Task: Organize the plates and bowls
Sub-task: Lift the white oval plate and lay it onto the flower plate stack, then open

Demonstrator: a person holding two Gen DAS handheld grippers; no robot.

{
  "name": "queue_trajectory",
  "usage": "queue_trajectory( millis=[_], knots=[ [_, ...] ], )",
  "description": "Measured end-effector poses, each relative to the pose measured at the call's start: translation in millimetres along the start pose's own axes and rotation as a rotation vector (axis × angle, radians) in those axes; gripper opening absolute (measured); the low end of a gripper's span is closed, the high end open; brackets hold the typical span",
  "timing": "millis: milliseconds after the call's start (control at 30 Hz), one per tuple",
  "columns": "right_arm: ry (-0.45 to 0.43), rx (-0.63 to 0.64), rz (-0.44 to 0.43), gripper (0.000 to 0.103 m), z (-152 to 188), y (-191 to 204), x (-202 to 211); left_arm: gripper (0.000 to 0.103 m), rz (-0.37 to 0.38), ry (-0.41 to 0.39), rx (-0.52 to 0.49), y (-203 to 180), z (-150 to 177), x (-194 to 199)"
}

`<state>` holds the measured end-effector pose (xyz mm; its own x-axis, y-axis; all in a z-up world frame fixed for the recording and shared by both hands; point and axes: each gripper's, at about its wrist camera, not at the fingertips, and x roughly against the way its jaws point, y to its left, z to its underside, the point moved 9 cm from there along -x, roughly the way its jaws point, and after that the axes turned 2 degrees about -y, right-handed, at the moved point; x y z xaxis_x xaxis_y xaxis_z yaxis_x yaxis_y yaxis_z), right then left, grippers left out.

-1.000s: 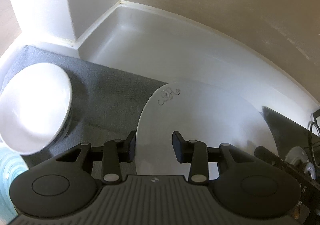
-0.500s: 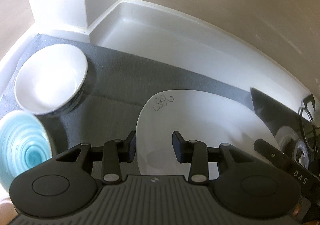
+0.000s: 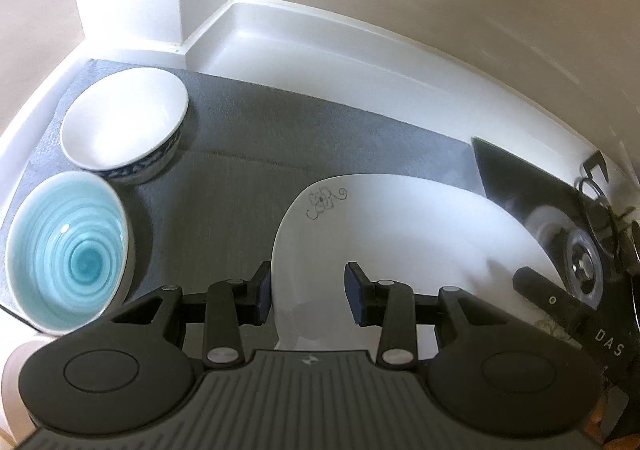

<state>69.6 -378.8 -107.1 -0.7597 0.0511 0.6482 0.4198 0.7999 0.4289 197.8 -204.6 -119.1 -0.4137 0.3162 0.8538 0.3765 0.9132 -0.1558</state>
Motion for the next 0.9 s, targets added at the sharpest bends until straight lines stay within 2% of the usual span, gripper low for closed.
queue_trajectory(
  millis=[500, 900],
  knots=[
    [0.009, -0.041, 0.006, 0.021, 46, -4, 42, 0.042, 0.016, -0.017, -0.058, -1, 42, 32],
    [0.033, -0.004, 0.038, 0.019, 77, -13, 48, 0.042, 0.012, 0.037, -0.11, 2, 83, 18]
  ],
)
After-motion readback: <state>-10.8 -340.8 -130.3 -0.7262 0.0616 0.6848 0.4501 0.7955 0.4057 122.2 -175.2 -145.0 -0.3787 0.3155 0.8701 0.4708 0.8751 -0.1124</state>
